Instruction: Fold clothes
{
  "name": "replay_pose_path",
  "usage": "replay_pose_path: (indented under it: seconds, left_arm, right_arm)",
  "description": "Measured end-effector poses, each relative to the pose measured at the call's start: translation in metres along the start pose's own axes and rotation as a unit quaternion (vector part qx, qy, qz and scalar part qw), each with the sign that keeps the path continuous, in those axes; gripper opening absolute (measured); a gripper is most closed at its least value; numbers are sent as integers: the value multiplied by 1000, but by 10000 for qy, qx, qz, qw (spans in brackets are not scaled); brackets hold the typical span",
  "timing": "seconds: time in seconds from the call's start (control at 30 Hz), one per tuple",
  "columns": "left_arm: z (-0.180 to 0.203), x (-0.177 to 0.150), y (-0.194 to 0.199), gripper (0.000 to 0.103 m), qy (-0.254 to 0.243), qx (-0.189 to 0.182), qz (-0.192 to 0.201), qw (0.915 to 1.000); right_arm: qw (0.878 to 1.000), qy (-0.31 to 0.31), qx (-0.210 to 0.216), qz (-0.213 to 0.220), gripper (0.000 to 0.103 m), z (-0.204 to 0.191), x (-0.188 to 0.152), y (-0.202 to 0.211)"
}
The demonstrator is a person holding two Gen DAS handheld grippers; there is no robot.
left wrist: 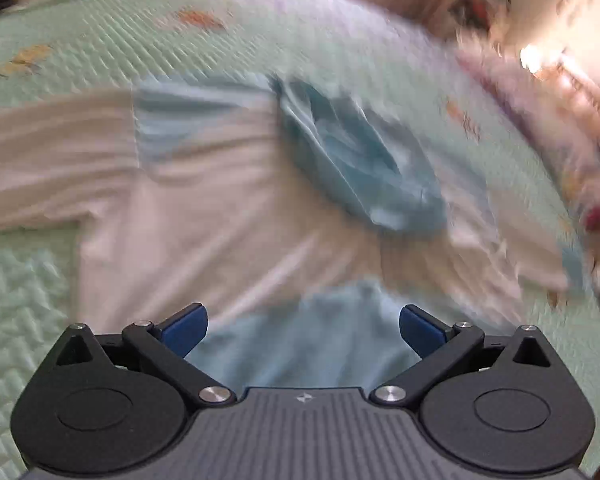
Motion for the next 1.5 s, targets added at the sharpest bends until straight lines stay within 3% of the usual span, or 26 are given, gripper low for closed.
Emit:
replay_pose_path:
  seconds: [0.03,0.1,0.2,0.3,0.37,0.5,0.57,0.63,0.67,0.77,0.93,1.0,1.07,1.1,1.13,1.17,1.23,1.27,1.3,1.33,1.4,1.5]
  left_arm:
    - [-3,-4,-11,101,-40,291,-231,9993]
    - [-12,-9,-16,100,-58,774,-276,9966]
    - [-3,-8,8,100,64,764,132,9970]
    - [39,5,32,102,-214,215,627,9976]
    - [88,18,32,102,-714,-221,652,9951]
    - [185,49,12,102,-1730,-838,670,9791]
    - [233,64,-5,102,-2223,-843,757,9684]
    - [272,76,-27,102,-2451,-921,722,9624]
    - [290,81,-38,102,-2525,-1000,673,9601]
    - [335,96,-80,99,-2581,-1319,389,9563]
    - [389,111,-152,82,-2305,-2042,-365,9507]
    - [400,109,-182,66,-2145,-2181,-815,9486]
    - [404,107,-211,58,-2055,-2166,-1232,9464]
    - [402,108,-224,37,-2065,-2024,-1253,9490]
    - [400,116,-231,8,-2099,-1901,-1084,9529]
    - [398,127,-236,3,-2210,-1701,-855,9565]
    - [393,152,-244,2,-2163,-1390,-431,9654]
    - [391,159,-245,2,-2009,-1412,-397,9686]
    - [391,165,-245,8,-1888,-1446,-345,9707]
    - [393,166,-239,20,-1908,-1518,-216,9696]
    - [399,159,-221,28,-2105,-1631,-13,9639]
    - [406,142,-203,46,-2337,-1780,-151,9558]
  right_arm:
    - [10000,-46,-12,30,48,3,5,2]
    - [9997,-167,-54,155,48,12,21,9]
    - [9981,-83,-249,549,49,30,68,22]
    - [9939,153,-547,948,49,45,126,25]
    - [9914,282,-711,1063,49,48,166,8]
    - [9900,638,-878,899,46,53,222,-57]
    - [9918,631,-894,667,27,69,234,-88]
    - [9931,471,-1064,168,26,95,230,-116]
    - [9928,402,-1124,-8,16,108,224,-126]
    - [9970,-90,-765,107,4,126,211,-111]
    - [9977,-43,-678,-27,0,129,206,-108]
    - [9980,-49,-622,-61,0,130,209,-110]
    - [9981,-3,-601,-89,0,131,210,-111]
    - [9981,37,-609,-102,0,131,211,-111]
    - [9979,85,-628,-114,0,130,211,-111]
    - [9978,118,-637,-120,0,129,212,-112]
    - [9979,136,-624,-118,0,128,212,-112]
    - [9979,134,-617,-116,0,128,211,-112]
    - [9981,121,-601,-114,0,129,211,-112]
    - [9983,87,-571,-114,0,130,211,-111]
    - [9985,36,-528,-119,0,133,212,-110]
    - [9987,9,-497,-121,0,135,211,-108]
Point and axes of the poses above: each gripper's, at about its wrist camera, not at the fingertips, and y roughly against the way its jaws point, z to its right, x to its top, the point moved 6 cm from there along -y, roughly the way its jaws point, and after that the axes turned 2 degrees about -y, right-handed, at the moved point
